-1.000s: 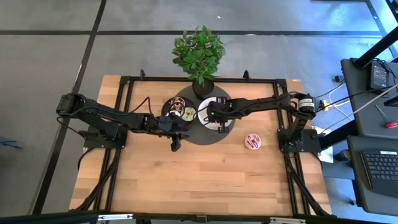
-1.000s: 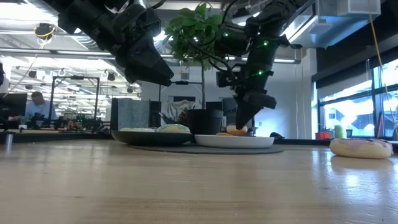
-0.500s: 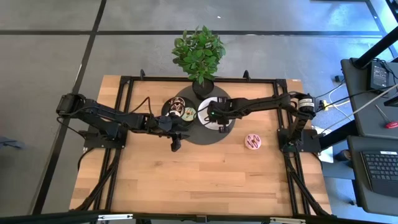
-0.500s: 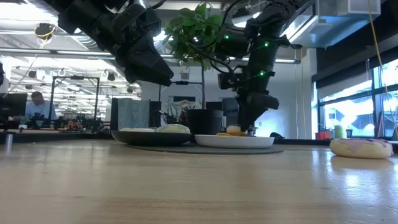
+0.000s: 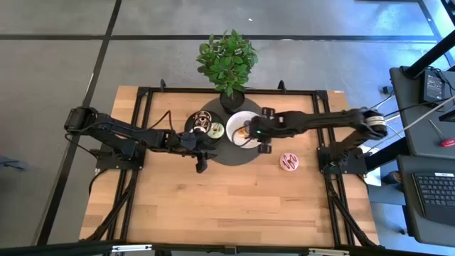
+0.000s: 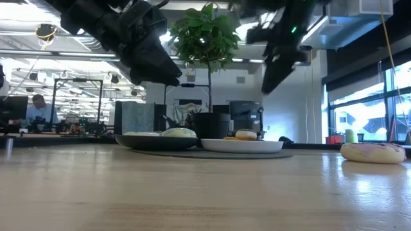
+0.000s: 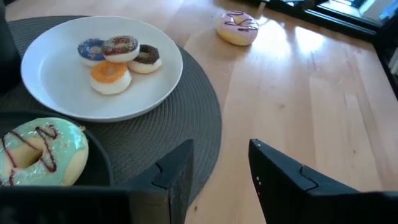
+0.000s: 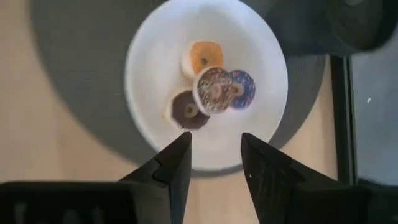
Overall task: Pick & Place donuts
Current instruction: Put the big pink donut on the dark green plate
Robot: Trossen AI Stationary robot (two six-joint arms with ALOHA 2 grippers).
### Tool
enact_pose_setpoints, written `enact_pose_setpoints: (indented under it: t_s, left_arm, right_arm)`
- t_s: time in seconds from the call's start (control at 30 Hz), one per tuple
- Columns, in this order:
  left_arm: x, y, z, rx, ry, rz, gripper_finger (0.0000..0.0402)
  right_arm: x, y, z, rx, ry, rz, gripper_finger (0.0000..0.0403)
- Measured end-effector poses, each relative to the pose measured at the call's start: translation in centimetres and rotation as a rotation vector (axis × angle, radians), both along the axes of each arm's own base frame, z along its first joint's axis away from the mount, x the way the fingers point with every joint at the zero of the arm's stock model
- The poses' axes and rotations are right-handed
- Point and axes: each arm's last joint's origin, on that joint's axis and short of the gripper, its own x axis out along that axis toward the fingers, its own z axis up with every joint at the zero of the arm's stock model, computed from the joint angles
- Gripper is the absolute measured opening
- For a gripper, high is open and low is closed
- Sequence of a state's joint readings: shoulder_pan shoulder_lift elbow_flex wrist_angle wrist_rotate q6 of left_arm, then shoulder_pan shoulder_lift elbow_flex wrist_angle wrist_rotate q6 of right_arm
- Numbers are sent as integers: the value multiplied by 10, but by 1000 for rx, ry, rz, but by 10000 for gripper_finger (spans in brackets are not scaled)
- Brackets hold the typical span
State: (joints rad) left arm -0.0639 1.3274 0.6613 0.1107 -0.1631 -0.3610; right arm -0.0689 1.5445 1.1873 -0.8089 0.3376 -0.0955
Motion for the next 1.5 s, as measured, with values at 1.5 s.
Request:
enact_pose_setpoints:
  t_s: [1.5]
  left_arm:
    - [62,-12,-31,-3,-169,-307,132]
  right_arm:
    - [-117,65,-54,278,-66,-625,198]
